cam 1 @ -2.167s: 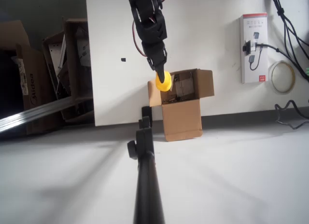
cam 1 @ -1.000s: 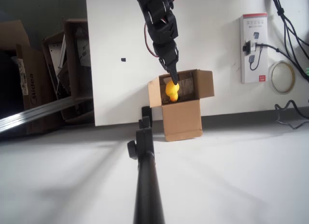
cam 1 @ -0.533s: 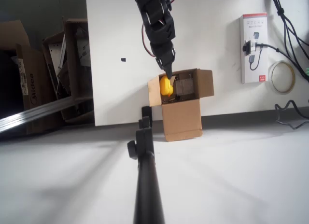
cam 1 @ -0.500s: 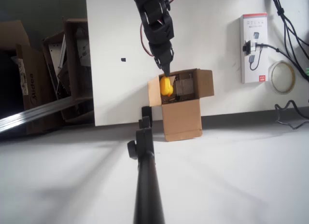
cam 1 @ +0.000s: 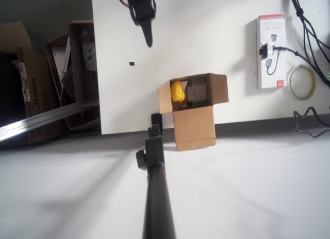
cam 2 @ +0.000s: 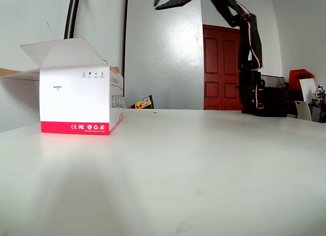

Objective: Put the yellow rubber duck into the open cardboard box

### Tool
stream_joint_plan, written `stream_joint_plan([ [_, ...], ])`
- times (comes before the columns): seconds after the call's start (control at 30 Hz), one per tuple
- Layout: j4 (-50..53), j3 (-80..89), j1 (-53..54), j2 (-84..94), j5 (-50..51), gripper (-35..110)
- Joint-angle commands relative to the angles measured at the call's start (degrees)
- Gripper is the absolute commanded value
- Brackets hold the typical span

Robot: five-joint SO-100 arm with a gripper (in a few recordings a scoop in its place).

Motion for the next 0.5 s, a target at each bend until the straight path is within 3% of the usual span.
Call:
stream_joint_plan([
  [0.0,0.35,7.65,1.41,13.27,0.35,-1],
  [0.47,-3.16,42.71,8.00,46.58,3.25,-1],
])
